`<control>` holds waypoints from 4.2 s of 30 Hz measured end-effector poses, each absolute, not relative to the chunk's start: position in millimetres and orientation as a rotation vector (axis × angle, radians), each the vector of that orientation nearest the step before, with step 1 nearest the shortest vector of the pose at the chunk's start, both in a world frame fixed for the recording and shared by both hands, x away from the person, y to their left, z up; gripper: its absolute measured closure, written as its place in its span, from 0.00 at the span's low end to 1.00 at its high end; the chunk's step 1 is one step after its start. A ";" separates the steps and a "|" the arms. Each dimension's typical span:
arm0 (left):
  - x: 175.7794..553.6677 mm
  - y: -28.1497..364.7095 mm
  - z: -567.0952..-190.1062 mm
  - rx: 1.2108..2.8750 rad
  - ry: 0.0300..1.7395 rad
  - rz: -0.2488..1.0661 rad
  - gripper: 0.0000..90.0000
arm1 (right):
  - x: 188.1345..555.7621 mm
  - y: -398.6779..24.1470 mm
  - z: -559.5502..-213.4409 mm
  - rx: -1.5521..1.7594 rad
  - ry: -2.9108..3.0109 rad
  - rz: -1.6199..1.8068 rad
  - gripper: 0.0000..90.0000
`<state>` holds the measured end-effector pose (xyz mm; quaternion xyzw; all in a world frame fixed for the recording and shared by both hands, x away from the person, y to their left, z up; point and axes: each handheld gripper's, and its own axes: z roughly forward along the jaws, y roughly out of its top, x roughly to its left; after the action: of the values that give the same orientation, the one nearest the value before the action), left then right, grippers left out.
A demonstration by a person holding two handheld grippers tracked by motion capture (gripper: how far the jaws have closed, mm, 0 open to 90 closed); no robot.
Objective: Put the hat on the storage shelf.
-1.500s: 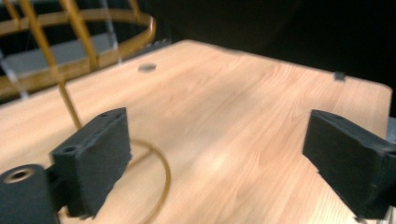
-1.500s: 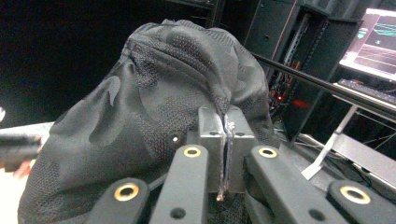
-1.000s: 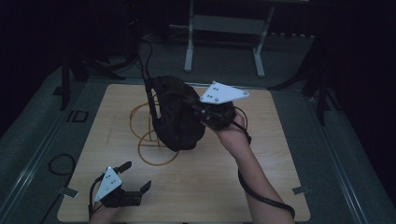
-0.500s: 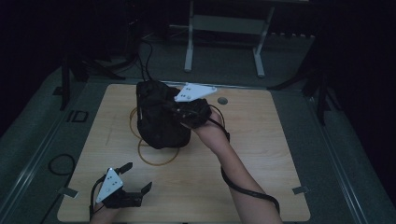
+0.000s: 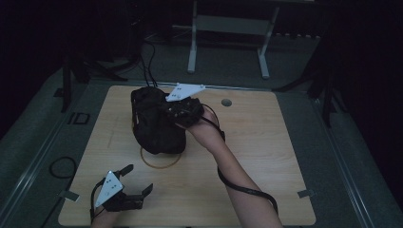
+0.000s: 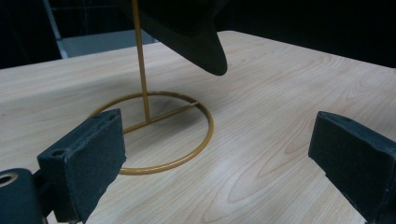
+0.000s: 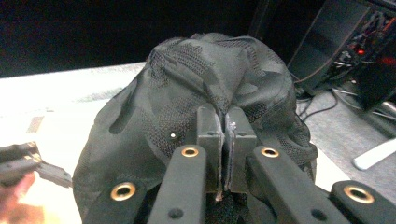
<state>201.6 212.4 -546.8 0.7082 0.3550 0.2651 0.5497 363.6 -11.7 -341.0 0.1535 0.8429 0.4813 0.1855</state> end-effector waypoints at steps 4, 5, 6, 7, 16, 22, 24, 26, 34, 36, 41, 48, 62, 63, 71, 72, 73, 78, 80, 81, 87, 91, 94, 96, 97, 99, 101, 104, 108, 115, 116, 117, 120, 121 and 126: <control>201.9 211.6 -548.3 1.692 0.844 0.612 0.05 | 364.0 -8.5 -340.5 0.427 2.374 1.368 0.96; 201.6 211.3 -548.2 1.691 0.842 0.609 0.05 | 364.5 -8.1 -340.9 0.426 2.374 1.373 0.94; 201.4 210.8 -548.0 1.688 0.841 0.609 0.05 | 365.2 -8.0 -341.3 0.429 2.383 1.388 0.91; 201.2 210.3 -547.8 1.682 0.841 0.605 0.05 | 366.2 -7.5 -341.7 0.432 2.391 1.402 0.86; 200.7 210.4 -547.4 1.671 0.844 0.580 0.05 | 364.6 0.4 -345.8 0.414 2.405 1.412 0.61; 200.3 209.8 -547.4 1.677 0.839 0.586 0.05 | 361.5 2.9 -345.1 0.405 2.396 1.366 0.47; 200.3 209.7 -547.4 1.676 0.838 0.584 0.05 | 362.0 2.1 -345.4 0.409 2.395 1.359 0.47; 200.5 209.6 -547.6 1.678 0.841 0.579 0.05 | 362.2 0.6 -345.1 0.421 2.402 1.362 0.46; 200.8 208.9 -547.9 1.674 0.842 0.569 0.05 | 362.8 -6.4 -344.1 0.438 2.415 1.393 0.41; 200.9 208.3 -548.0 1.677 0.844 0.563 0.05 | 362.6 -8.7 -344.6 0.445 2.422 1.397 0.39; 200.8 206.1 -548.6 1.686 0.839 0.557 0.05 | 362.0 -17.3 -347.8 0.467 2.432 1.420 0.33; 201.0 204.6 -548.7 1.689 0.838 0.556 0.05 | 360.7 -35.7 -352.7 0.455 2.454 1.479 0.17; 200.6 201.8 -550.2 1.700 0.836 0.549 0.05 | 356.4 -72.0 -371.5 0.484 2.401 1.475 0.15; 200.7 201.8 -550.4 1.701 0.834 0.547 0.05 | 356.0 -74.1 -373.3 0.485 2.401 1.472 0.15; 201.4 202.0 -551.0 1.700 0.838 0.552 0.05 | 347.6 -89.3 -392.3 0.499 2.411 1.449 0.15; 201.6 201.9 -551.2 1.702 0.837 0.550 0.05 | 346.1 -90.8 -395.5 0.501 2.412 1.448 0.15; 201.6 201.8 -551.4 1.705 0.836 0.553 0.05 | 344.7 -92.2 -398.7 0.503 2.419 1.448 0.15; 201.3 202.1 -552.0 1.708 0.838 0.556 0.05 | 338.7 -100.9 -414.6 0.530 2.427 1.455 0.15; 201.3 202.4 -552.0 1.709 0.840 0.558 0.05 | 336.6 -104.7 -421.6 0.540 2.429 1.466 0.15; 201.3 202.9 -552.0 1.710 0.839 0.560 0.05 | 335.6 -106.3 -425.4 0.549 2.434 1.466 0.15; 202.1 204.8 -552.3 1.719 0.844 0.560 0.05 | 328.9 -117.0 -444.7 0.564 2.438 1.475 0.15; 202.1 204.1 -552.7 1.728 0.839 0.555 0.05 | 322.8 -122.6 -458.2 0.569 2.455 1.468 0.14; 202.0 203.8 -552.9 1.735 0.829 0.544 0.05 | 317.9 -127.0 -469.1 0.571 2.462 1.479 0.14; 202.1 203.9 -553.5 1.741 0.831 0.543 0.05 | 315.1 -129.7 -475.8 0.569 2.466 1.486 0.14; 202.2 203.9 -553.7 1.743 0.832 0.542 0.05 | 313.9 -131.1 -479.1 0.567 2.469 1.485 0.14; 202.2 204.1 -553.8 1.741 0.835 0.546 0.05 | 311.1 -133.6 -485.1 0.554 2.480 1.479 0.14; 202.2 204.3 -553.7 1.740 0.834 0.550 0.05 | 308.5 -136.2 -490.6 0.555 2.496 1.478 0.12; 203.0 204.6 -554.6 1.750 0.834 0.544 0.05 | 304.9 -140.0 -498.4 0.562 2.505 1.464 0.12; 203.2 203.8 -555.9 1.758 0.838 0.537 0.05 | 301.9 -144.1 -508.5 0.564 2.528 1.438 0.12; 203.7 203.1 -557.2 1.761 0.839 0.525 0.05 | 297.9 -155.3 -525.7 0.592 2.556 1.432 0.12; 203.7 203.0 -557.1 1.762 0.840 0.526 0.05 | 297.1 -157.1 -527.9 0.593 2.563 1.432 0.12; 203.7 203.0 -557.1 1.762 0.839 0.526 0.05 | 296.4 -158.1 -529.5 0.587 2.566 1.424 0.12; 203.6 202.8 -557.2 1.761 0.837 0.525 0.05 | 293.3 -163.7 -535.1 0.572 2.565 1.387 0.12; 203.7 202.6 -557.3 1.762 0.838 0.524 0.05 | 293.0 -165.9 -536.6 0.577 2.563 1.391 0.12; 203.6 202.2 -557.5 1.760 0.839 0.522 0.05 | 289.5 -176.5 -543.5 0.609 2.561 1.396 0.12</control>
<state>203.6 202.2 -557.5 0.7381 0.3517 0.2187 0.5326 289.5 -176.5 -543.5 0.2037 0.8566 0.4671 0.0809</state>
